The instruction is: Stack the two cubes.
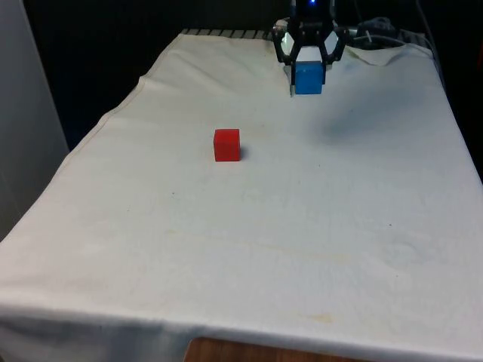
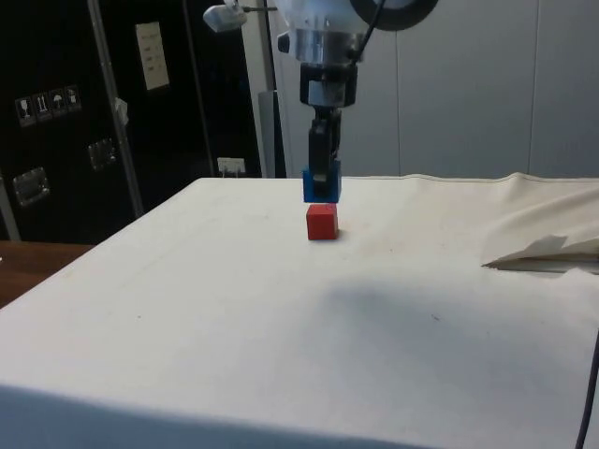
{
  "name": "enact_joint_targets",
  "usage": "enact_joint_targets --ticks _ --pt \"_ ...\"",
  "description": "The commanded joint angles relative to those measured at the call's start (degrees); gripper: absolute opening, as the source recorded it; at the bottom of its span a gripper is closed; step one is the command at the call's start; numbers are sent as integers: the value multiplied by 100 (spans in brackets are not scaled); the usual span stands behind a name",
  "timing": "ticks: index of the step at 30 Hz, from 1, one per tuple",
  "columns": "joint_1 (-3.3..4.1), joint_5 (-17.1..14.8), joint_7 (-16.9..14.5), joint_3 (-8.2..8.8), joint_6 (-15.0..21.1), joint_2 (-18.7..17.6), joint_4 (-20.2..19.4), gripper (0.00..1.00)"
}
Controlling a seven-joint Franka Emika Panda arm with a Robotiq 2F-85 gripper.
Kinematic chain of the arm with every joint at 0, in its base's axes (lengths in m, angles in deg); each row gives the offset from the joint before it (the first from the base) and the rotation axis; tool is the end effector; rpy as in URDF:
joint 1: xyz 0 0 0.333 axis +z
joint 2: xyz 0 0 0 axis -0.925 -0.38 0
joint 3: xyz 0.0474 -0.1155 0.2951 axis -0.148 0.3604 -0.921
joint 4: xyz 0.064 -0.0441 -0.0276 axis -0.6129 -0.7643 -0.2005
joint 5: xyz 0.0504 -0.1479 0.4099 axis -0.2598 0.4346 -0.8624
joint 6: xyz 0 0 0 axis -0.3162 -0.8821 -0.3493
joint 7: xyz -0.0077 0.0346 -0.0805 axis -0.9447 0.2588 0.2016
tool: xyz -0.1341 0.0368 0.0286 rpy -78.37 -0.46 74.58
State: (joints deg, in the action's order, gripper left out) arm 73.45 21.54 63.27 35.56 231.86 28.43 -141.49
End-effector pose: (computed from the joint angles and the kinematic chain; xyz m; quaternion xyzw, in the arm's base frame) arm 0.4763 0.0111 0.2292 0.9947 0.0745 0.0702 0.0051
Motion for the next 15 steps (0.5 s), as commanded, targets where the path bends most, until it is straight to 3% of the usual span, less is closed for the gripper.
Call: enact_joint_targets --ticks 1,3,8,15 --pt "11 -120 -126 40 -120 0 86 2" --pt "-6 0 -17 17 -40 0 40 2" --pt "11 -223 -298 143 -298 -11 275 2" --pt "-17 -275 -407 246 -527 6 470 2"
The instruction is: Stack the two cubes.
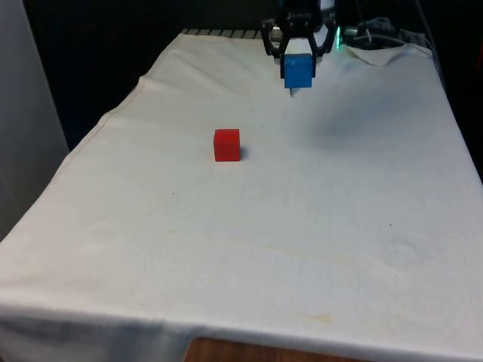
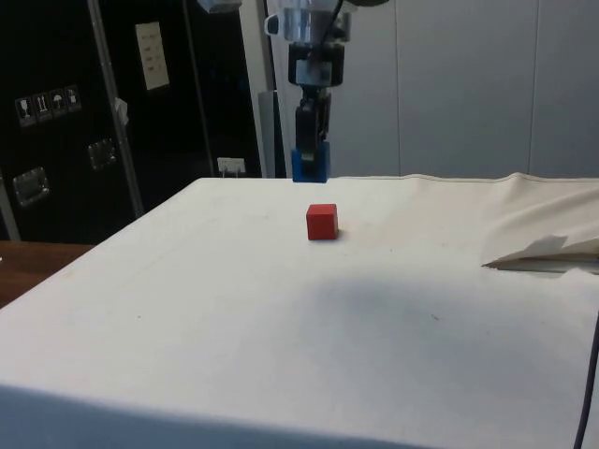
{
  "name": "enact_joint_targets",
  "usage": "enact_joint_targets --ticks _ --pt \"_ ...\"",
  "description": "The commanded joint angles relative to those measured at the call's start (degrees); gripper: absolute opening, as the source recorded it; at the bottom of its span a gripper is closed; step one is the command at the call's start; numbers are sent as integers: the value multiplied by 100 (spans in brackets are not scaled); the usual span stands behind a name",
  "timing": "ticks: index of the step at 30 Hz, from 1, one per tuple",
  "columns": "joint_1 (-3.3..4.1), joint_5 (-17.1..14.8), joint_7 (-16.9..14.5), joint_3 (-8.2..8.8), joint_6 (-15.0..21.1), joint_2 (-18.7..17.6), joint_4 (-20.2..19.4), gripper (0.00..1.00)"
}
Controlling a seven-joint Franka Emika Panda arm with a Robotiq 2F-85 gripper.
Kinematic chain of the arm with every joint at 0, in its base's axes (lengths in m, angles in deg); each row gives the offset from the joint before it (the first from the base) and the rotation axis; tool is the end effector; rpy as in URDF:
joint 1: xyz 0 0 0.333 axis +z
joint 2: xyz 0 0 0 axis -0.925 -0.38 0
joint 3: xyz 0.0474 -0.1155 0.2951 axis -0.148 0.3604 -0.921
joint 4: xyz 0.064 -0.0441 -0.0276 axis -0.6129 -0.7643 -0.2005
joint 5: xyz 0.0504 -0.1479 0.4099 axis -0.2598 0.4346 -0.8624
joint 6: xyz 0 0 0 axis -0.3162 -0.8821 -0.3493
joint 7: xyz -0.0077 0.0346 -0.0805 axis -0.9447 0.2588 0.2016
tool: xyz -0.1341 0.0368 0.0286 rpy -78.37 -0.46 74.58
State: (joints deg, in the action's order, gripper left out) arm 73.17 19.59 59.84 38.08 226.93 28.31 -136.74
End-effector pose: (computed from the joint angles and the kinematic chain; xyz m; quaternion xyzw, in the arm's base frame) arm 0.4996 -0.0128 0.2550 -0.9955 -0.0658 -0.0681 0.0026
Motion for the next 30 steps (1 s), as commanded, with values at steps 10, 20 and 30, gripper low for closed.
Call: enact_joint_targets --ticks 10,20,30 --pt "-11 -120 -189 149 -441 57 298 2" --pt "-29 -223 -390 327 -728 23 527 2" --pt "-52 -252 -561 510 -762 -63 607 2"
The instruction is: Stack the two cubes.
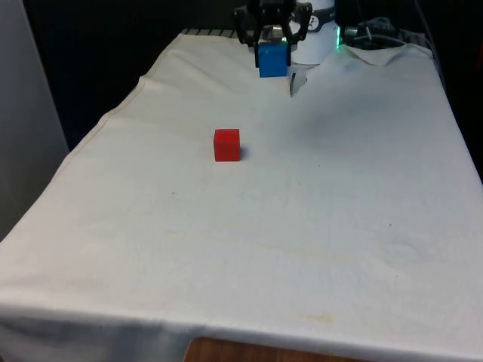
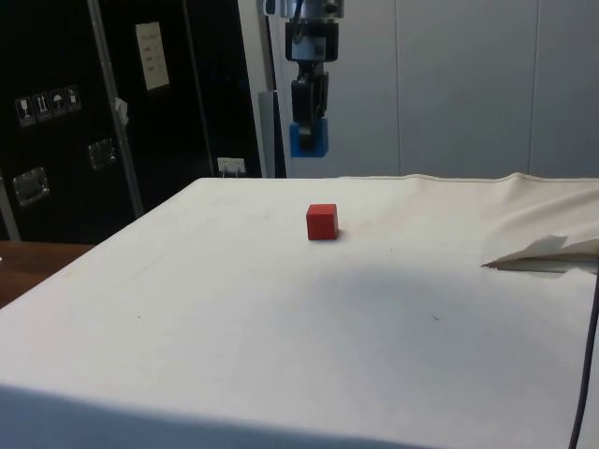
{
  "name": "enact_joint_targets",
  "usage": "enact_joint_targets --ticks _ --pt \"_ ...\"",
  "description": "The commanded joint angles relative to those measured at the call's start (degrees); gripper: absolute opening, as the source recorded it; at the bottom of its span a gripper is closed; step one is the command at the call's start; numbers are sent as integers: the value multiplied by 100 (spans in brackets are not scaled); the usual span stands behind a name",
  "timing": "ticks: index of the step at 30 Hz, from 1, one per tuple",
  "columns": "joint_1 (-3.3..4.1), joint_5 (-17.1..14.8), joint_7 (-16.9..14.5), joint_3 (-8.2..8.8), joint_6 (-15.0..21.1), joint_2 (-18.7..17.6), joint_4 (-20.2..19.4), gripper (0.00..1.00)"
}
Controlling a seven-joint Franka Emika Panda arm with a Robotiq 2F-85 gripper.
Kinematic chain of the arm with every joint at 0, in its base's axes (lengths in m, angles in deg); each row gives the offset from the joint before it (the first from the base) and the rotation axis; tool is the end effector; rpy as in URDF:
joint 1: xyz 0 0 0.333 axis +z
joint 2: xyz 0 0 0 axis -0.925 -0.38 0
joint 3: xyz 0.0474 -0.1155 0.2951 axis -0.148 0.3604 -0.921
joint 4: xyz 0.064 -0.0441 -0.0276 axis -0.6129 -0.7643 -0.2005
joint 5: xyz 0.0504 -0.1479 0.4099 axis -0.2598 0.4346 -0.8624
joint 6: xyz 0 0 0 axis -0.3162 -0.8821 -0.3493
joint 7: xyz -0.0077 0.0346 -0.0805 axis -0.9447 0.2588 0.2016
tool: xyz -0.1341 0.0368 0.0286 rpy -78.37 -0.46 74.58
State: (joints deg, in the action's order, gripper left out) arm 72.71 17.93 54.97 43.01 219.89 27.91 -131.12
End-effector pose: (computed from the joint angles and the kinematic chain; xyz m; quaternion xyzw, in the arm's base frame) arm 0.5179 -0.0613 0.2829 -0.9971 -0.0511 -0.0543 0.0129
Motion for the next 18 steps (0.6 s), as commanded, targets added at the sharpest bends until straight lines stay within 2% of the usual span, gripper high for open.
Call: enact_joint_targets --ticks 1,3,4,12,13,18 --pt "-6 -86 -97 34 -63 -29 57 2" --pt "-6 0 -34 46 0 -11 17 2" --pt "-6 -97 -132 74 -74 -52 80 2" --pt "-29 -92 -298 246 -69 -160 201 2" --pt "-29 -11 -229 246 -11 -149 172 2" --pt "-40 -80 -378 344 -63 -241 286 2"
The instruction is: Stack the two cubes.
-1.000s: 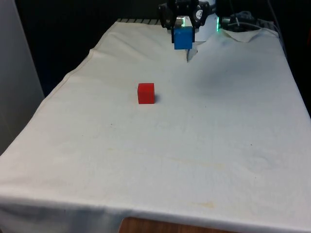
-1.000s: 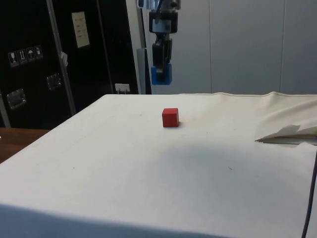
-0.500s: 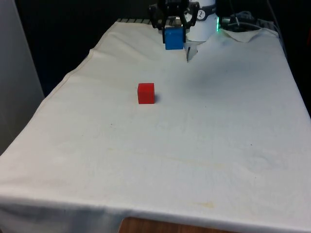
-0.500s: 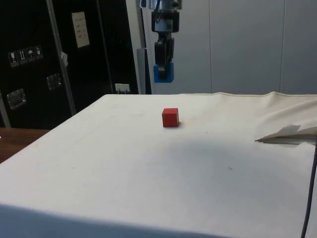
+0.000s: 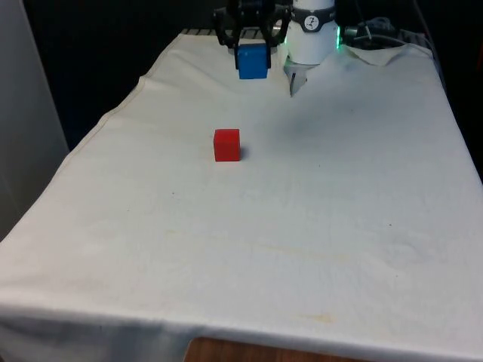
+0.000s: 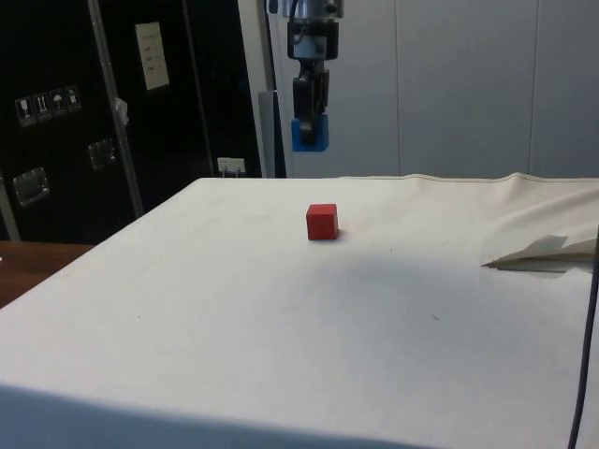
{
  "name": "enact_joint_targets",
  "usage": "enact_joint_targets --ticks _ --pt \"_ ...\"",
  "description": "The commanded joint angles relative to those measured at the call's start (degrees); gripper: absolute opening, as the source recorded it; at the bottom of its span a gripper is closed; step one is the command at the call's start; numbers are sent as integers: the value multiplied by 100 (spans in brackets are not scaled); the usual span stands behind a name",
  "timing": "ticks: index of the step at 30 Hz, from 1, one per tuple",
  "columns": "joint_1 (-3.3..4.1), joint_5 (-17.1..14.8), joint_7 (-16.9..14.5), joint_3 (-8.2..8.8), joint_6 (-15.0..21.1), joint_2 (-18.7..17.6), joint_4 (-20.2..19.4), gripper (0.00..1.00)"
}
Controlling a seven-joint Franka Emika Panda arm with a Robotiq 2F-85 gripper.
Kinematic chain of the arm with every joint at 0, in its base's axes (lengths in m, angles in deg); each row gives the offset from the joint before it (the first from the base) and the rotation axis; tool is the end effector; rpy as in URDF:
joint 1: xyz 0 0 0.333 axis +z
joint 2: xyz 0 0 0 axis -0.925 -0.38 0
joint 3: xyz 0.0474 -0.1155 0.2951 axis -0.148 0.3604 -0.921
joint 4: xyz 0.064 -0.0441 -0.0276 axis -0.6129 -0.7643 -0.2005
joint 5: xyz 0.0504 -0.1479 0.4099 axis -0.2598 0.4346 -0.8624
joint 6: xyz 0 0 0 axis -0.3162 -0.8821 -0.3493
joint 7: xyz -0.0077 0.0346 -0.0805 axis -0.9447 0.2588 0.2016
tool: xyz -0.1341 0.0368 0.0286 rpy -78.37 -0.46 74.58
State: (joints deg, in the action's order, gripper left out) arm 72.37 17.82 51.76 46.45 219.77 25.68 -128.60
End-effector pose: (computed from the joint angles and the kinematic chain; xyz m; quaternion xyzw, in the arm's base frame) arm 0.5267 -0.0984 0.2828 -0.9974 -0.0454 -0.0561 0.0073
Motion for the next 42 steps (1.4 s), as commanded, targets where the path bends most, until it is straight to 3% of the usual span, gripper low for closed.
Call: enact_joint_targets --ticks 1,17,42 --pt "-6 -69 -74 17 -46 -34 46 2" --pt "-17 -34 -241 223 23 -395 246 2" --pt "-34 -74 -367 315 309 -882 327 2"
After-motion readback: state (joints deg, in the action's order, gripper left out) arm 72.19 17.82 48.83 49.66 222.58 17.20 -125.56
